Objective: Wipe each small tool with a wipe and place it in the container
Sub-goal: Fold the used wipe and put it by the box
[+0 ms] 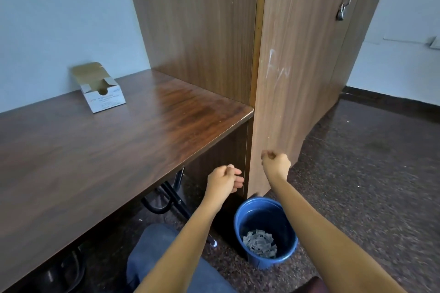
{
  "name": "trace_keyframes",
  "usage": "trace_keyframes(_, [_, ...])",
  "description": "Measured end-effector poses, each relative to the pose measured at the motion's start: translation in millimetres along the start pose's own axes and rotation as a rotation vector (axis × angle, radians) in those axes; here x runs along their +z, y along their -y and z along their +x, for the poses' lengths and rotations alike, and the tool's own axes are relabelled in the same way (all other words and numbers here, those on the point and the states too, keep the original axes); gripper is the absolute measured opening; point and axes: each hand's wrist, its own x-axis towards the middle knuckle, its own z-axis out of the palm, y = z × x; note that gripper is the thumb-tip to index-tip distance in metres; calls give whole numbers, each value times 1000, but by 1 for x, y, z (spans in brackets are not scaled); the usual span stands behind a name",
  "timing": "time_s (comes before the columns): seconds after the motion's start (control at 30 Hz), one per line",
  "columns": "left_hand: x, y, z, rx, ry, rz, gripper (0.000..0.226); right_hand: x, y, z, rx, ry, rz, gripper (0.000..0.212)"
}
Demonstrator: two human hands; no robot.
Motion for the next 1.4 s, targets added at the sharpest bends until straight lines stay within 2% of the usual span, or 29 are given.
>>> trace_keyframes(0.1, [-8,-24,-7,78,13,7,30,-6,36,-15,-156,-149,125,17])
trace_keyframes(0.23, [-27,-61,-16,165,20,-14,30,-10,88,-30,-350,-185,224,17])
trace_keyframes(0.37, [-53,-93,-22,236,-83,-43,27,-1,139,-48,-493,-114,212,17])
trace_keyframes(0.57, [-119,-117,-25,272,-251,-44,33,37,194,-77,-575,69,186,19])
trace_keyframes(0.73, [-179,-116,-22,237,-361,-109,32,77,218,-98,-675,233,147,16])
trace_keyframes(0.9, [-232,-104,-11,181,-437,-134,30,122,236,-110,-689,353,73,16])
trace_keyframes(1.2, [-309,-80,14,138,-617,12,27,212,270,-114,-732,503,-71,19])
trace_keyframes(1.4, [-343,-79,43,143,-688,175,19,264,292,-107,-743,538,-64,21])
